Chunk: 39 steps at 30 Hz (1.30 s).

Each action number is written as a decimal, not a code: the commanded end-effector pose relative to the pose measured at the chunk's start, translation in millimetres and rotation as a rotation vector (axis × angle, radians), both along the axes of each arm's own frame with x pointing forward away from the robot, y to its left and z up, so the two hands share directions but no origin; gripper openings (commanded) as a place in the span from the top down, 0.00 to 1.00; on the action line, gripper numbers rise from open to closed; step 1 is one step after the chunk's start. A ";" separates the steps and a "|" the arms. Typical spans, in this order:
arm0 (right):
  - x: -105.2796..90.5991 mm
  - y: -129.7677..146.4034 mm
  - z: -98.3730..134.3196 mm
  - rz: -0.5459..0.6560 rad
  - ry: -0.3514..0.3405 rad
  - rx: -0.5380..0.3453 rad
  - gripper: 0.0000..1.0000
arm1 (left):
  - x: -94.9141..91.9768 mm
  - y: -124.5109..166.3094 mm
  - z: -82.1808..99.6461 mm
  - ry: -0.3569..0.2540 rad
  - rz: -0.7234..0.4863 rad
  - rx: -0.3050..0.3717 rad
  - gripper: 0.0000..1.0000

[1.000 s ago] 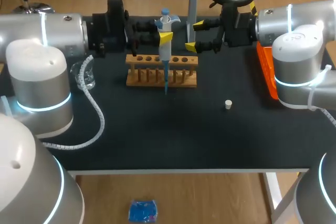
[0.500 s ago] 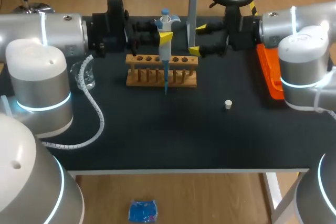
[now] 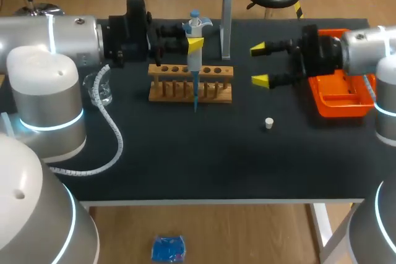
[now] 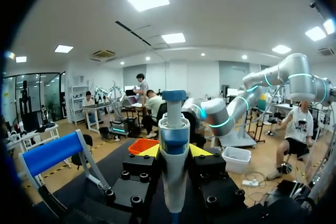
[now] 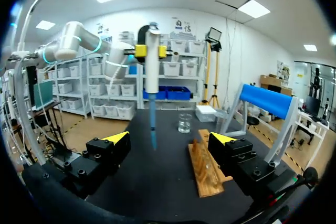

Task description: Invert the test tube, pick up the pipette, mount the tip to pipette, aspirate from beaker and dispense into the tube, eject the tip, return the pipette, and cap with the stopper.

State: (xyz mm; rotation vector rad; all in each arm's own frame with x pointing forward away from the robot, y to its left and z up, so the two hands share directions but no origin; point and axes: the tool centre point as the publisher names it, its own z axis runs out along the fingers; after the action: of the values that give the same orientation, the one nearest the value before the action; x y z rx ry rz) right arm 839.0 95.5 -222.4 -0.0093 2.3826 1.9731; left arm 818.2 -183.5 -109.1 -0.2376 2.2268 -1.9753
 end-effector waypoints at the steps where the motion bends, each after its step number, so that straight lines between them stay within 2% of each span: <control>1: -11.9 -18.4 2.3 0.034 -0.012 0.040 0.00 | 0.4 -0.7 -0.5 -0.002 0.001 -0.002 1.00; 8: -19.4 -4.6 8.7 0.089 -0.011 0.091 0.00 | 0.4 -0.7 -0.5 -0.002 0.001 -0.002 1.00; 15: -20.3 22.9 20.0 0.123 0.050 0.120 0.00 | 0.4 -0.7 -0.5 -0.002 0.001 -0.002 1.00; 19: -24.0 34.5 27.6 0.138 0.057 0.132 0.00 | 0.4 -0.7 -0.5 -0.002 0.001 -0.002 1.00; 31: -42.5 67.7 42.4 0.162 0.060 0.111 0.00 | 0.4 -0.7 -0.5 -0.002 0.001 -0.002 1.00; 39: -44.7 86.0 49.5 0.142 0.076 0.097 0.00 | 0.4 -0.7 -0.5 -0.002 0.001 -0.002 1.00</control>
State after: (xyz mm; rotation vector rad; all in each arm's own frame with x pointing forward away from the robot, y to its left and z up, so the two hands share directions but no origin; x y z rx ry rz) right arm 795.2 173.9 -175.3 -0.1171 2.3911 2.1940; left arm 818.3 -183.6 -109.3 -0.2376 2.2258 -1.9763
